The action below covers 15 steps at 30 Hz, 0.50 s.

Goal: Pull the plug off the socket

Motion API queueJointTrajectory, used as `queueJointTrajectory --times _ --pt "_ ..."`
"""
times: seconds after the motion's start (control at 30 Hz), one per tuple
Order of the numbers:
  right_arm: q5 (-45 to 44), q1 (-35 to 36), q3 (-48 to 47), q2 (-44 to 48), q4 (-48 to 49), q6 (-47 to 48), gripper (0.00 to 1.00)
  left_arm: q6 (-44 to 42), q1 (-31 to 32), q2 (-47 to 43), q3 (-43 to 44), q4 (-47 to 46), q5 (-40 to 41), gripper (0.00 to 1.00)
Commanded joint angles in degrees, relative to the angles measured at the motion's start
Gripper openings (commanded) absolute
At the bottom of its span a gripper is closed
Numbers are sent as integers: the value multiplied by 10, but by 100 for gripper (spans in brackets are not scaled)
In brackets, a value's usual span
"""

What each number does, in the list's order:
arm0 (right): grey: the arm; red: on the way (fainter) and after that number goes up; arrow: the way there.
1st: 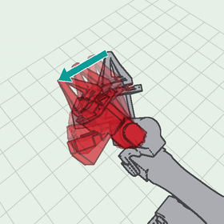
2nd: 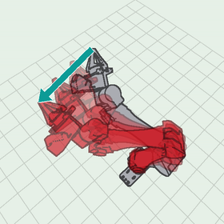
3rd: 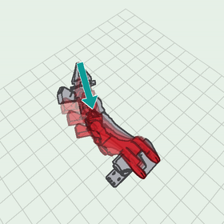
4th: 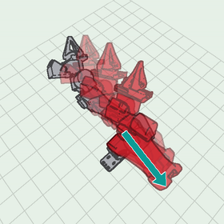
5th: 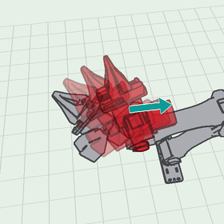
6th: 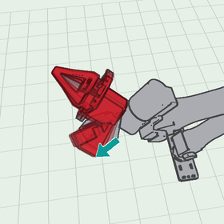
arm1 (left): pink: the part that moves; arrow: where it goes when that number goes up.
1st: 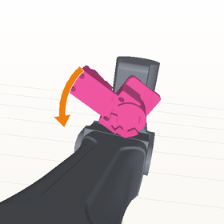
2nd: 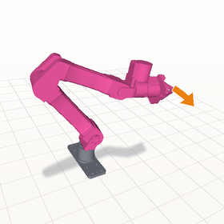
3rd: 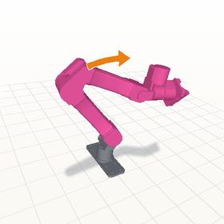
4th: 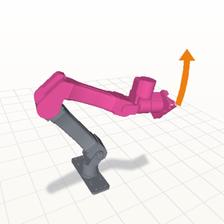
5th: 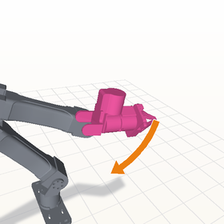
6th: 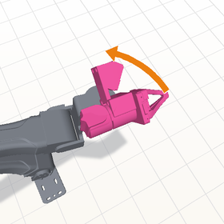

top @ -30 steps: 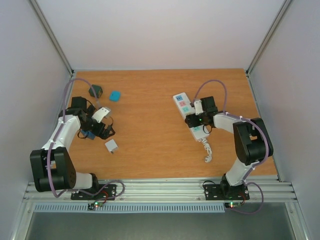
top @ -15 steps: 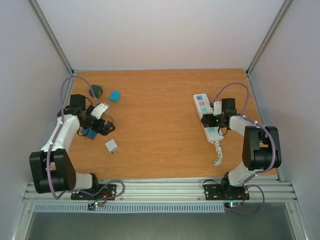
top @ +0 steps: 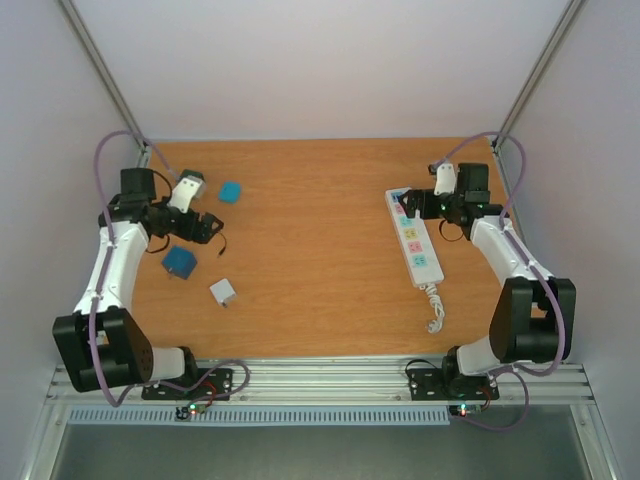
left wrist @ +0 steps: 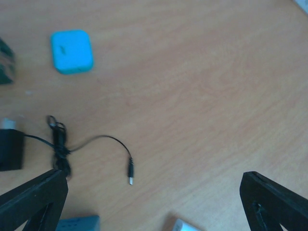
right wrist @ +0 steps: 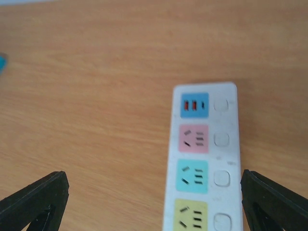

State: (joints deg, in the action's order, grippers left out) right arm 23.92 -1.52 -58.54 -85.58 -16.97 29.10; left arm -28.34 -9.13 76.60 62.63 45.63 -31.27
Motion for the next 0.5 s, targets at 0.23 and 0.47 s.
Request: queueJointTrajectory --times 0.23,0.47 --pt "117 -2 -42 93 18 -101 99 73 -111 -27 52 -72 -32 100" --pt "151 -25 54 133 91 -133 98 108 -138 -73 -41 -148 -11 100"
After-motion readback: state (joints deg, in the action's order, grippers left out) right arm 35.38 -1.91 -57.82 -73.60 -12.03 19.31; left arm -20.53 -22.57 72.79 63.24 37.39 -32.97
